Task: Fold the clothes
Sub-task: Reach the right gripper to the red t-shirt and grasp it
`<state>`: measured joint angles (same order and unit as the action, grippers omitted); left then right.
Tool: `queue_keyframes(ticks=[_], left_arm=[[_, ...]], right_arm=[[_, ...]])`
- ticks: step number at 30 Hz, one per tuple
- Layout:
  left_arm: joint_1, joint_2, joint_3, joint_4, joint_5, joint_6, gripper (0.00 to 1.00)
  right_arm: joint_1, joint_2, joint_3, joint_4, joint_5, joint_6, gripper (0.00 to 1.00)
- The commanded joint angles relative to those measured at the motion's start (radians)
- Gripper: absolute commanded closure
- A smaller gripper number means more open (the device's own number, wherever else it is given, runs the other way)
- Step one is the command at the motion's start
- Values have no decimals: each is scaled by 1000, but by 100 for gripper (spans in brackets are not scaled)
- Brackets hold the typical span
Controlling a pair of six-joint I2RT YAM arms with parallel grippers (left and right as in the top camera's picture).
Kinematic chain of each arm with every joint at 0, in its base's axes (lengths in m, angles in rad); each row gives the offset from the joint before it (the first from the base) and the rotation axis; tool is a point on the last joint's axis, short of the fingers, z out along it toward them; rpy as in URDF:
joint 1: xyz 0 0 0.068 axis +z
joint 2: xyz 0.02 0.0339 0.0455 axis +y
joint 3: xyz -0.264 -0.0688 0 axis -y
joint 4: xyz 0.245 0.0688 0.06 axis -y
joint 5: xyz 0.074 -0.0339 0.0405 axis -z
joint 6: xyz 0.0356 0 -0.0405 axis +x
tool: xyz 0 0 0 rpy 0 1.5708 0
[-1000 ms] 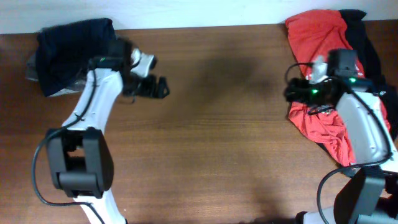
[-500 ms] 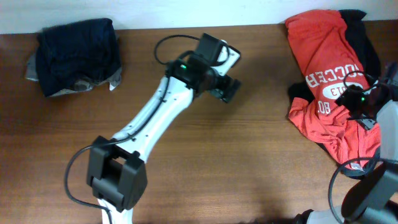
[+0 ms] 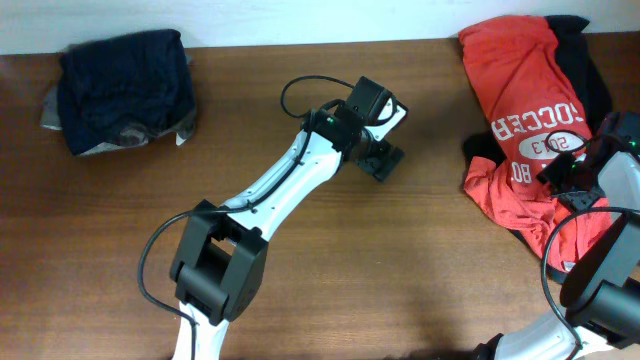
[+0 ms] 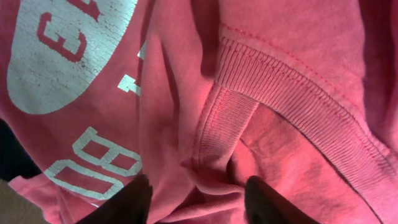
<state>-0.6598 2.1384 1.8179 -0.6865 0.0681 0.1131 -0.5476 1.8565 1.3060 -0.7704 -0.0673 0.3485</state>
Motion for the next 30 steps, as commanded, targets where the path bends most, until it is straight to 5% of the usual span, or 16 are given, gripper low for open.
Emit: queue_keyframes(ticks=[1, 21, 24, 28, 30], left_arm=[[3, 12, 13, 10, -44, 16, 1], [4, 41, 13, 28, -85, 16, 1], [10, 41, 13, 30, -85, 16, 1], [23, 41, 13, 32, -84, 16, 1], [31, 41, 13, 33, -84, 16, 1]], right_arm=[[-3, 4, 18, -1, 16, 9, 51], [-3, 16, -104, 76, 64, 9, 51], [-3, 16, -104, 79, 49, 8, 64], [-3, 12, -98, 79, 16, 8, 92], [-3, 10, -91, 79, -10, 8, 96]])
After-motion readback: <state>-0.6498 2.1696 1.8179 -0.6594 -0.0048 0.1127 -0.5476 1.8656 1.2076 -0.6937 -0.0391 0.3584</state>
